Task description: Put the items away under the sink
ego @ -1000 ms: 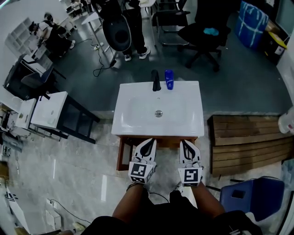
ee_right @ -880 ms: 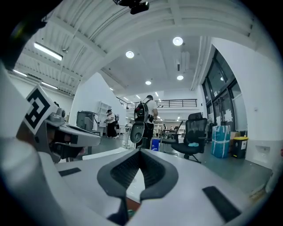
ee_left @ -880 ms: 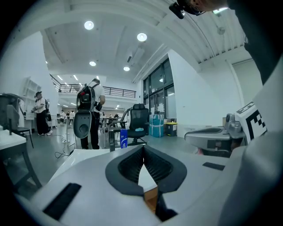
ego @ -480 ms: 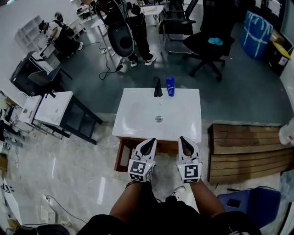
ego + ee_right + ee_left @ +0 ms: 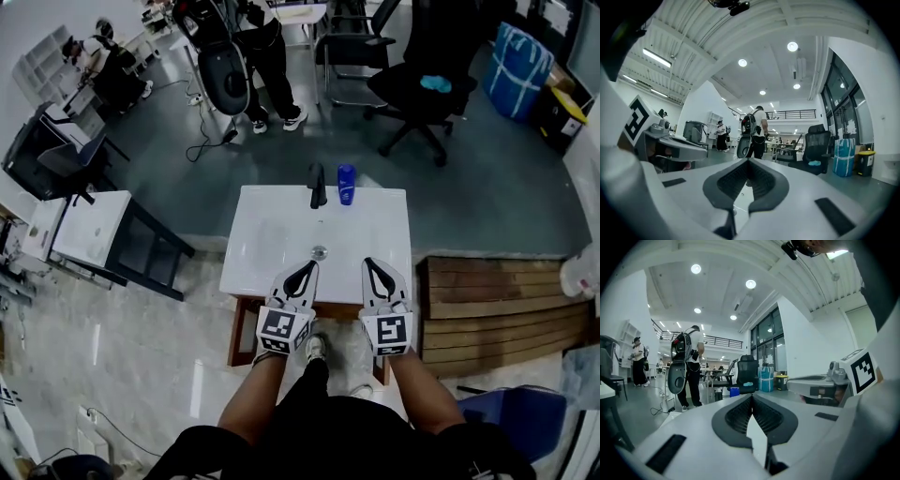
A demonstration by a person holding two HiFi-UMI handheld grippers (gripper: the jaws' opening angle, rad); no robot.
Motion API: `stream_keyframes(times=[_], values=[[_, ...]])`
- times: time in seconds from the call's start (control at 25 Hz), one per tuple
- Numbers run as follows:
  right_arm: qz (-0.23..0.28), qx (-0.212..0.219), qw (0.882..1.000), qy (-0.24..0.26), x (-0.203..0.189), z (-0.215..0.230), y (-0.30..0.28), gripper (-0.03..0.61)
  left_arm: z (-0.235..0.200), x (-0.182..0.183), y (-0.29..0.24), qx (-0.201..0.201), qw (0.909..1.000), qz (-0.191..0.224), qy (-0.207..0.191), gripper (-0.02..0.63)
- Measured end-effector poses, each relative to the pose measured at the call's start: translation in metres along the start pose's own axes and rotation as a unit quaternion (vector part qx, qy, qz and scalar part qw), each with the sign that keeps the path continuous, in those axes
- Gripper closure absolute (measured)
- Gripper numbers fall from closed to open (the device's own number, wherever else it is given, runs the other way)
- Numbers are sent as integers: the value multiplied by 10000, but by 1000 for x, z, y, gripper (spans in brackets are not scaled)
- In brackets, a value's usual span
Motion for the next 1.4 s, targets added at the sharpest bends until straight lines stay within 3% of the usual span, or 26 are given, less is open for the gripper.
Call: stream_keyframes(times=[0.48,0.88,1.2,1.4], values=[[-425,-520,9977,-109,-38,33,-114,558,-70,-7,-71,-160,9998,-82,64,595],[-805,-780,9934,-231,-69,43,-173,555,-110,-29,-95,-182,9993,-261,203,595],[-1048,-1141,9866,-514,-92,56,-213,356,-134,-39,-113,-152,9989,-361,272,595],[-1221,-1319,9824,-500,-102,64,-238,285,-149,-44,-121,-121,9985,-402,352,595]])
Point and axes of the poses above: the fingertips, and each gripper's own axes: y backward along the fingers, z to its right, x out of its top, the point moved 1 cm from there along y, backward along the fingers, and after that the axes turned 2 degrees about z, right-handed, at the moved point
